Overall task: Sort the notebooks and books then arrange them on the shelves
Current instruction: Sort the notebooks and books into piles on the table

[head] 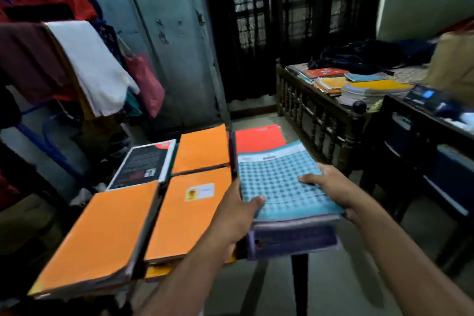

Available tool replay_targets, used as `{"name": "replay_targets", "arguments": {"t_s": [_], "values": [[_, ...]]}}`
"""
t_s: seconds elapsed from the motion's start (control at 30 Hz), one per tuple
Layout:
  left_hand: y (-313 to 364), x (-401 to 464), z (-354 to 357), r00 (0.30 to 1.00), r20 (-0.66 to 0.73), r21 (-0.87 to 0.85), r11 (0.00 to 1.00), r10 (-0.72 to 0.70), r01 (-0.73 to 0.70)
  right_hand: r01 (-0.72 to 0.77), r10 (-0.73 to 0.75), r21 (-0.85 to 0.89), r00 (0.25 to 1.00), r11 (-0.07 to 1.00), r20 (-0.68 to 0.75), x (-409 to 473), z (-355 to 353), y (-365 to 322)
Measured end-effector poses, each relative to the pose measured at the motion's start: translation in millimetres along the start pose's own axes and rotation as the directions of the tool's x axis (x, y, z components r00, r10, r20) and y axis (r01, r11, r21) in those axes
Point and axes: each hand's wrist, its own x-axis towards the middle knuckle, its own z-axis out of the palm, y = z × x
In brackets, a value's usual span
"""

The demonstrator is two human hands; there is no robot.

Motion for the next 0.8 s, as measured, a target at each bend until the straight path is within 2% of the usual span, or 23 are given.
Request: {"name": "replay_targets", "arguments": {"t_s": [0.03,0.1,0.17,0.23,0.27,0.33,0.43,0.53,0.6,0.67,0.7,0.73,0.8], "values": [[-5.2,0.5,10.8,1.0,-0.005,0.001,1.0,-0.015,0.015,-0.033,0.033,-0.067,0.999,0.997,-0.005,1.3,-6.6,4.8],[-13.9,-1.2,30.8,1.0,-0.008,0.067,0.997,-0.03,0.031,-0.062,0.046,-0.341,0.997,0.938,-0.054,2.5,-16.4,12.6],[-22.7,-3.9,41.4,1.0,-0.002,0.138,0.99,-0.017,0.017,-0.066,-0.009,-0.581,0.992,0.811,-0.125,3.4,-16.8,18.4],[-29.7,-3.5,47.5,0.999,0.004,0.183,0.982,-0.049,0.047,-0.098,-0.029,-0.732,0.987,0.674,-0.159,-0.8,-9.5,21.8],[-32.3,-2.5,48.8,0.998,0.009,0.225,0.972,-0.069,0.065,-0.124,-0.034,-0.785,0.983,0.608,-0.181,-0.3,-5.1,24.8],[-35.4,0.6,50.9,0.996,0.003,0.336,0.938,-0.094,0.088,-0.169,-0.042,-0.811,0.972,0.56,-0.232,-1.0,2.5,29.5],[-31.4,1.4,50.0,0.999,-0.001,0.359,0.933,-0.043,0.041,-0.144,-0.18,-0.863,0.949,0.484,-0.259,-8.0,17.6,29.2],[-22.4,-8.0,36.7,0.998,-0.022,0.367,0.929,0.054,-0.042,0.014,-0.35,-0.93,0.929,0.367,-0.124,-23.9,42.6,17.3],[-13.0,-23.1,19.6,0.992,-0.043,0.241,0.965,0.12,-0.107,0.129,-0.405,-0.935,0.914,0.331,-0.017,-34.6,62.7,3.3],[-2.6,-47.4,-17.1,0.984,-0.068,0.092,0.983,0.164,-0.158,0.303,-0.493,-0.902,0.862,0.308,0.121,-46.0,96.2,-15.5],[2.5,-57.2,-38.1,0.974,-0.095,0.07,0.978,0.205,-0.199,0.402,-0.523,-0.86,0.83,0.315,0.196,-52.2,110.5,-25.1],[1.8,-71.2,-67.8,0.948,-0.188,0.094,0.966,0.256,-0.242,0.513,-0.516,-0.791,0.801,0.332,0.304,-57.4,134.0,-34.1],[-12.1,-107.4,-138.1,0.829,-0.474,0.14,0.955,0.296,-0.261,0.689,-0.447,-0.65,0.715,0.319,0.538,-67.5,191.3,-45.4]]}}
